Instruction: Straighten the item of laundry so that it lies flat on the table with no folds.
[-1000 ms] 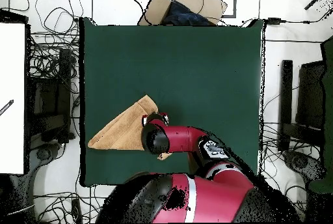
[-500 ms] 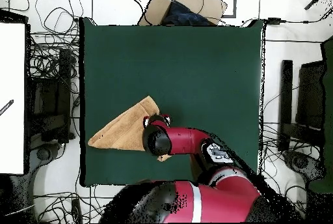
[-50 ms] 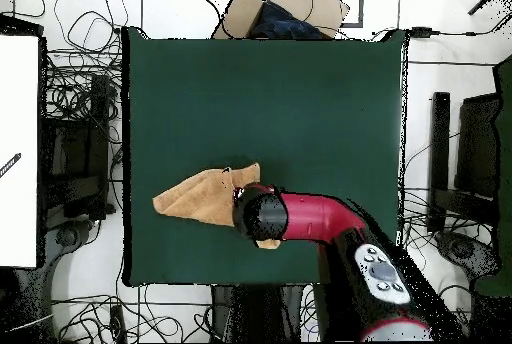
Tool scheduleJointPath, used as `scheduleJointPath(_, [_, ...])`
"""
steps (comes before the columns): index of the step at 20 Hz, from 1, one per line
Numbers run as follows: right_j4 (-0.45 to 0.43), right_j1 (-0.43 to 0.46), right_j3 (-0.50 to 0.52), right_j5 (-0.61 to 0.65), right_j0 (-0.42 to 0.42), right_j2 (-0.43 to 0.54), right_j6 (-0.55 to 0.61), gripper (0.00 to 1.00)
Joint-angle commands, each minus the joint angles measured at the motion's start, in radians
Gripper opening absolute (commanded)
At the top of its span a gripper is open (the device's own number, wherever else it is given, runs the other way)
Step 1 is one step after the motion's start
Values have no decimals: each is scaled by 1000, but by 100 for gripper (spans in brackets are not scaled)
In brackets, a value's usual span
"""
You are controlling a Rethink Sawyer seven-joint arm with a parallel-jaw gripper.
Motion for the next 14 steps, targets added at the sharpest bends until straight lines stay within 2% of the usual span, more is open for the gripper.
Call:
scheduleJointPath(1, [54, -230, 2, 246, -85, 155, -152, 0])
scheduleJointPath(7, [41, -276, -62, 371, -141, 198, -199, 0])
scheduleJointPath(9, [13, -285, -89, 405, -138, 198, -199, 0])
scheduleJointPath(11, [34, -270, -63, 354, -168, 232, -187, 0])
scheduleJointPath(12, [2, -275, -90, 393, -147, 219, -181, 0])
scheduleJointPath(14, [10, -246, -78, 354, -165, 241, -166, 0])
